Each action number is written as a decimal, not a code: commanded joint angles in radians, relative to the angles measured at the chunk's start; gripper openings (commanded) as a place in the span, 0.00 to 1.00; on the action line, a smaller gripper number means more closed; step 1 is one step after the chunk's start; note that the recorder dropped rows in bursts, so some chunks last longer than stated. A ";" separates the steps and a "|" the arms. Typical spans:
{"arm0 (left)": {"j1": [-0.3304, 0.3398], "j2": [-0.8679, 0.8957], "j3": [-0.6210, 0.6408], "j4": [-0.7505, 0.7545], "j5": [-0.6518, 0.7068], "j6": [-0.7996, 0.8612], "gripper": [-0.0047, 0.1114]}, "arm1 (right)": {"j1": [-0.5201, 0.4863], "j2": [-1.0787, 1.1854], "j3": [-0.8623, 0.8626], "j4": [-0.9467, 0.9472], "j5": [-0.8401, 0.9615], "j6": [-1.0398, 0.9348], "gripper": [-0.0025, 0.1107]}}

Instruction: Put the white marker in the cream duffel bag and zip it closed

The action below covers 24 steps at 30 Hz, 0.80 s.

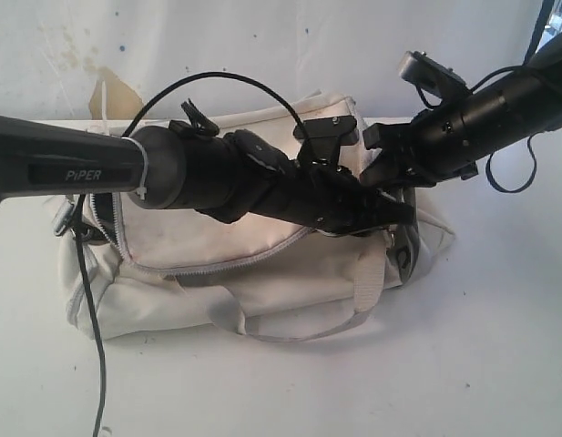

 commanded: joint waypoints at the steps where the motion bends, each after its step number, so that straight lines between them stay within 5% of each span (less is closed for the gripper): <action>1: 0.007 0.000 0.000 0.001 -0.050 0.028 0.18 | 0.000 -0.004 0.004 -0.017 0.078 -0.051 0.02; 11: 0.007 0.000 0.000 -0.018 -0.009 0.043 0.45 | 0.002 -0.004 0.004 -0.009 0.131 -0.154 0.02; 14: 0.007 0.000 0.000 -0.018 -0.013 0.045 0.38 | 0.002 -0.004 0.004 -0.009 0.134 -0.169 0.02; 19: 0.007 0.000 0.000 -0.018 -0.017 0.047 0.07 | 0.002 -0.004 0.004 -0.009 0.134 -0.173 0.02; 24: 0.007 0.000 0.000 -0.015 0.023 0.047 0.04 | 0.002 -0.004 0.004 -0.013 0.124 -0.173 0.02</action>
